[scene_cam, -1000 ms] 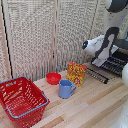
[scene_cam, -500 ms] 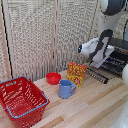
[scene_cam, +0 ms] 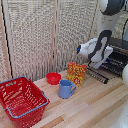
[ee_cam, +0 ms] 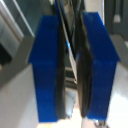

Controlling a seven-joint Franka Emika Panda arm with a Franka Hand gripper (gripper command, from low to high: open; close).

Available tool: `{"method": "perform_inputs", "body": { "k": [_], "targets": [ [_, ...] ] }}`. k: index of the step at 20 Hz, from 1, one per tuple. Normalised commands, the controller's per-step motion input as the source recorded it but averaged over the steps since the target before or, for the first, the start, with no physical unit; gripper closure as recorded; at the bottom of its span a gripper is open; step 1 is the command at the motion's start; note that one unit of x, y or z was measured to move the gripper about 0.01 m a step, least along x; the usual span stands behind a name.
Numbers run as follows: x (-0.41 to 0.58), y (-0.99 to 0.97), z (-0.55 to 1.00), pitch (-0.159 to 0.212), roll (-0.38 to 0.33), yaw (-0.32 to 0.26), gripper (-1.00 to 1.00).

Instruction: Kindly position your hand close to the oven tray's handle. Softly yet firmly grasp the handle using your hand. Slowly and with caution, draw the tray out until it is fully stretched out.

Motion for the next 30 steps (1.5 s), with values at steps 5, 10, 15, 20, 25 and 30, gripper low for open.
{"method": "perform_inputs", "body": {
  "k": [5,10,15,20,25,30],
  "targets": [
    [-0.019,0.55,0.22,-0.271,0.13,-0.171,1.0],
    [0.0,0.57,0.07,-0.236,0.131,-0.152,1.0],
    [0.0,0.77,-0.16,-0.154,0.095,-0.108,1.0],
    [-0.021,0.99,-0.54,-0.088,-0.011,-0.04,1.0],
    [-0.037,1.0,-0.53,-0.028,-0.012,-0.003,1.0],
    [-0.037,1.0,-0.53,-0.011,-0.012,0.0,1.0]
  ]
}}
